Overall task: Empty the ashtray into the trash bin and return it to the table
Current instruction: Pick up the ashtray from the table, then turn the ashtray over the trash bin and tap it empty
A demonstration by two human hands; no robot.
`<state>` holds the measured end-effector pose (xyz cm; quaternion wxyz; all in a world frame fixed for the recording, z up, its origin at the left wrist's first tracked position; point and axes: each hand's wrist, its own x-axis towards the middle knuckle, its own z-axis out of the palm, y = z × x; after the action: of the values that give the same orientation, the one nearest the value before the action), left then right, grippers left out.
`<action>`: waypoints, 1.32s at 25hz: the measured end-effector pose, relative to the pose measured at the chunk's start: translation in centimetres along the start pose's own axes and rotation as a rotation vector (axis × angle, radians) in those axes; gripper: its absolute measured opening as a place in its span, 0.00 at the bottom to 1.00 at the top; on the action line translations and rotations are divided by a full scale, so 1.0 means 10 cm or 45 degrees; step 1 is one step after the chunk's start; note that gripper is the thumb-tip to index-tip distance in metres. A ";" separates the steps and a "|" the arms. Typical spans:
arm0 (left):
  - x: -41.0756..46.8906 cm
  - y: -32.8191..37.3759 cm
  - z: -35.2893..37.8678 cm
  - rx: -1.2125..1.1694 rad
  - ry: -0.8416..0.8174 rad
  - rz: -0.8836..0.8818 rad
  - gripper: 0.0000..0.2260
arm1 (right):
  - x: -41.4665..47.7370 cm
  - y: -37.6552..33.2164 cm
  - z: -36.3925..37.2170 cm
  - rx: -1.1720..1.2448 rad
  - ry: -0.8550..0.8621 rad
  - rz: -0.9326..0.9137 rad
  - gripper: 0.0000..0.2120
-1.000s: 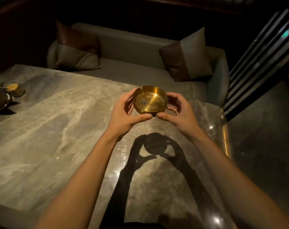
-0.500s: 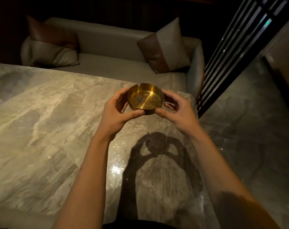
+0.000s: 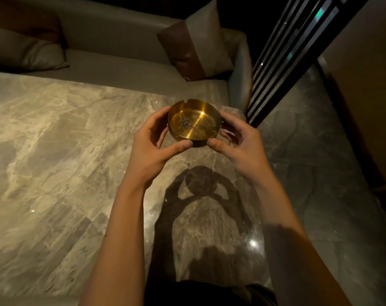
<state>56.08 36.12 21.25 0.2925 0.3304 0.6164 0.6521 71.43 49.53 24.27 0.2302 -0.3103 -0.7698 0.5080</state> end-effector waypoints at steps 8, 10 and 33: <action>-0.05 -0.01 0.52 0.068 -0.056 0.005 0.39 | -0.17 0.26 -0.45 0.050 0.019 -0.017 0.32; -0.07 -0.04 0.82 0.087 -0.024 0.003 0.39 | -0.16 0.40 -0.71 0.060 -0.022 -0.031 0.32; 0.25 -1.14 3.52 -0.051 -0.236 -0.480 0.38 | -0.37 2.45 -2.77 0.129 0.050 0.369 0.32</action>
<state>82.10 60.41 10.78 0.4714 0.2618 0.6246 0.5648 98.56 71.79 11.94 0.1847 -0.4161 -0.6858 0.5678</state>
